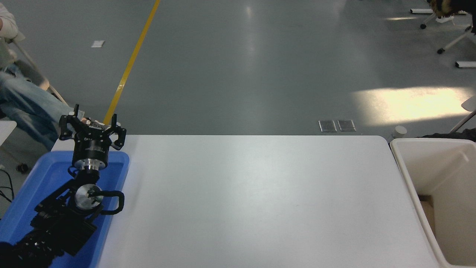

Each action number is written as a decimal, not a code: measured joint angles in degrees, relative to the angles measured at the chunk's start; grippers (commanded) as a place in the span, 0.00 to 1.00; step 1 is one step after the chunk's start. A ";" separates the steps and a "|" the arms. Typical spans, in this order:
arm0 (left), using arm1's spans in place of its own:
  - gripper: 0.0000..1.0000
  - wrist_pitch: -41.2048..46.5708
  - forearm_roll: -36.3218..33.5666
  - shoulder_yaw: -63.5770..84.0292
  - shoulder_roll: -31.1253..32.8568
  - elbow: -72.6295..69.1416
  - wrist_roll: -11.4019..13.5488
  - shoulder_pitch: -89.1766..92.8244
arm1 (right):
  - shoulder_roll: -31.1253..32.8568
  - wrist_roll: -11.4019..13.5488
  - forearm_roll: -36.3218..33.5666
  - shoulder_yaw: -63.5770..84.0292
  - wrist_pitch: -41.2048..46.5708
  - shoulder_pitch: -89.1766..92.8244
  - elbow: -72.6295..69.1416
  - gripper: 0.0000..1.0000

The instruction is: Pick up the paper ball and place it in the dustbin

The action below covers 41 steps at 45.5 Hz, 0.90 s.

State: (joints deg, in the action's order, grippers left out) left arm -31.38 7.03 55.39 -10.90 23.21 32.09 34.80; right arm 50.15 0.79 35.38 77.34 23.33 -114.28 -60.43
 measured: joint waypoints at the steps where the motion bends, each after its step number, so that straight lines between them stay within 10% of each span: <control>1: 0.99 0.00 0.01 0.00 0.00 -0.01 0.00 0.00 | 0.33 -0.20 0.06 -0.67 -0.74 1.72 1.11 0.00; 33: 0.99 0.10 0.01 0.07 0.00 -0.03 0.09 0.00 | -12.94 -1.94 -13.32 -37.37 -18.50 63.64 39.24 0.00; 41: 0.99 0.11 0.01 0.07 0.00 -0.03 0.08 0.00 | -17.12 -1.98 -16.39 -39.63 -21.28 68.68 42.24 0.17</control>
State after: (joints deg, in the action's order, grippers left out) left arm -31.26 7.03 55.46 -10.90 23.18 32.17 34.80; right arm 33.03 -1.20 18.99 37.70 2.05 -45.61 -18.20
